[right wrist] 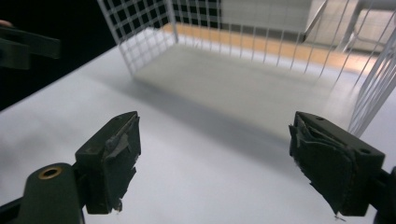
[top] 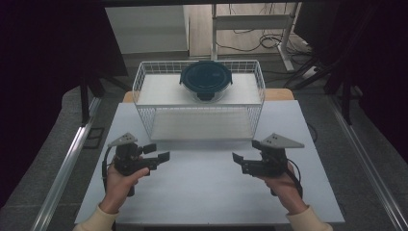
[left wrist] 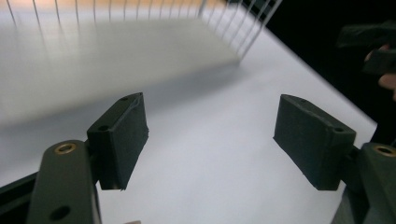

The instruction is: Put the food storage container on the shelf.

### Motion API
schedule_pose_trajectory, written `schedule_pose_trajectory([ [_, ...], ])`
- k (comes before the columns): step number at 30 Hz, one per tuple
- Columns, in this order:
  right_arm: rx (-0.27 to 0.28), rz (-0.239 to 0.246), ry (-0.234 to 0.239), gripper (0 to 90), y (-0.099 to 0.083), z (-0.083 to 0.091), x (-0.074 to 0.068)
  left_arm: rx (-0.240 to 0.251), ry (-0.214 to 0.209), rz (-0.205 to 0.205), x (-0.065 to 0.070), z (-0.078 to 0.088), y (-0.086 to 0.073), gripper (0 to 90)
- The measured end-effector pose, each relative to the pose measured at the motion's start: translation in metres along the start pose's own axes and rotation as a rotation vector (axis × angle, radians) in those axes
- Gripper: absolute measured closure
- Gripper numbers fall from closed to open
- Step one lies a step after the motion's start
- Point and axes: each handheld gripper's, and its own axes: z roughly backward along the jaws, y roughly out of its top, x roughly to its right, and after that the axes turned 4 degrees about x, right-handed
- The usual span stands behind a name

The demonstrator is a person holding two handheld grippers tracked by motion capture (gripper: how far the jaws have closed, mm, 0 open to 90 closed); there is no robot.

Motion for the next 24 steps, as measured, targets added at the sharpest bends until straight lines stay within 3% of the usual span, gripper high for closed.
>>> schedule_pose_trajectory([
  [4,-0.010,-0.018,0.010,16.8,-0.027,0.005,0.002,-0.042,0.013,-0.007,0.002,-0.004,-0.019,25.0],
  [7,-0.042,-0.024,0.006,17.0,-0.040,0.006,0.007,-0.052,0.039,-0.019,0.004,-0.006,-0.025,25.1],
  [11,-0.043,-0.027,-0.008,17.1,-0.046,0.008,0.011,-0.054,0.066,-0.053,0.007,-0.009,-0.028,25.0],
  [24,-0.034,-0.030,-0.011,14.9,-0.054,0.006,0.019,-0.068,0.081,-0.052,-0.002,-0.012,-0.033,23.7],
])
